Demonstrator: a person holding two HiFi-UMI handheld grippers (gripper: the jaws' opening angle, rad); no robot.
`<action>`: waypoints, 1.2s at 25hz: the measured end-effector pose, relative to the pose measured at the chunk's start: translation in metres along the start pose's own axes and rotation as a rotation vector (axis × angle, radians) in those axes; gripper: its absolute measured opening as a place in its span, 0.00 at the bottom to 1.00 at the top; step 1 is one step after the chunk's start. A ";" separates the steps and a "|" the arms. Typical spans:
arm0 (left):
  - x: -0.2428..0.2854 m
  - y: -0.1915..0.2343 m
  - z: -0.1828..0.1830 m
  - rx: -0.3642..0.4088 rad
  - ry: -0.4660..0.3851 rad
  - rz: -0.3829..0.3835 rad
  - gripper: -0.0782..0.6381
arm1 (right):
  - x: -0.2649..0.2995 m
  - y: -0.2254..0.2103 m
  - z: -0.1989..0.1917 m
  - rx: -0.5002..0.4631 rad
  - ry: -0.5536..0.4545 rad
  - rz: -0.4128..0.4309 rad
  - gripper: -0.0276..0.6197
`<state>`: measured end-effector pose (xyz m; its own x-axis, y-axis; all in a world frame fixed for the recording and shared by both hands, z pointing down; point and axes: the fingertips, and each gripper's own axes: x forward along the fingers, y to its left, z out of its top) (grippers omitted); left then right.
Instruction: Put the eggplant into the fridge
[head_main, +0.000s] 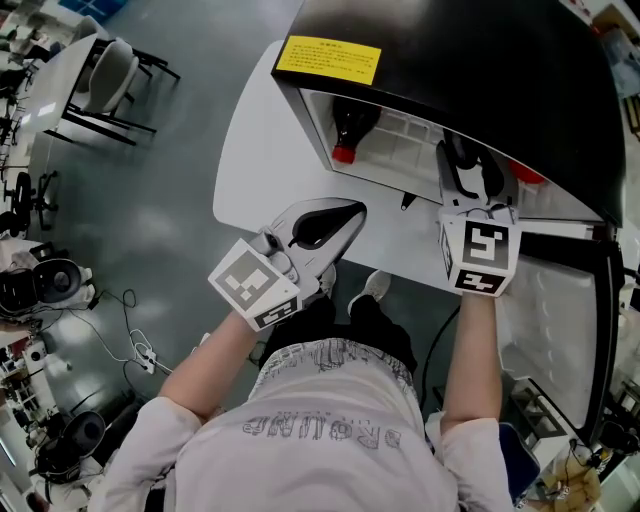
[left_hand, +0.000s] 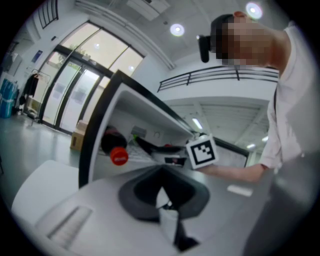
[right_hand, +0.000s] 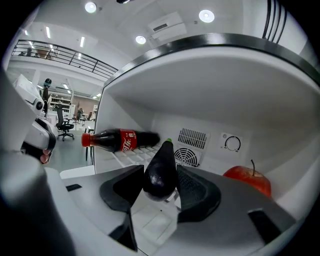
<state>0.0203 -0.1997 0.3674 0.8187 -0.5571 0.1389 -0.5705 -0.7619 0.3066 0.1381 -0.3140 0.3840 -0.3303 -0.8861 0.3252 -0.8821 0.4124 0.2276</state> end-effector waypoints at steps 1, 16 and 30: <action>0.000 0.000 0.000 -0.002 -0.001 0.001 0.12 | 0.001 -0.001 -0.004 0.002 0.008 -0.001 0.35; 0.004 -0.001 -0.005 -0.014 -0.002 0.028 0.12 | 0.015 -0.004 0.001 -0.052 0.003 0.002 0.35; 0.002 0.000 -0.007 -0.017 -0.003 0.042 0.12 | 0.021 -0.006 -0.001 -0.057 0.022 -0.006 0.35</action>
<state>0.0228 -0.1984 0.3739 0.7938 -0.5897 0.1491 -0.6033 -0.7320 0.3166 0.1367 -0.3352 0.3903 -0.3175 -0.8838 0.3435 -0.8631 0.4194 0.2813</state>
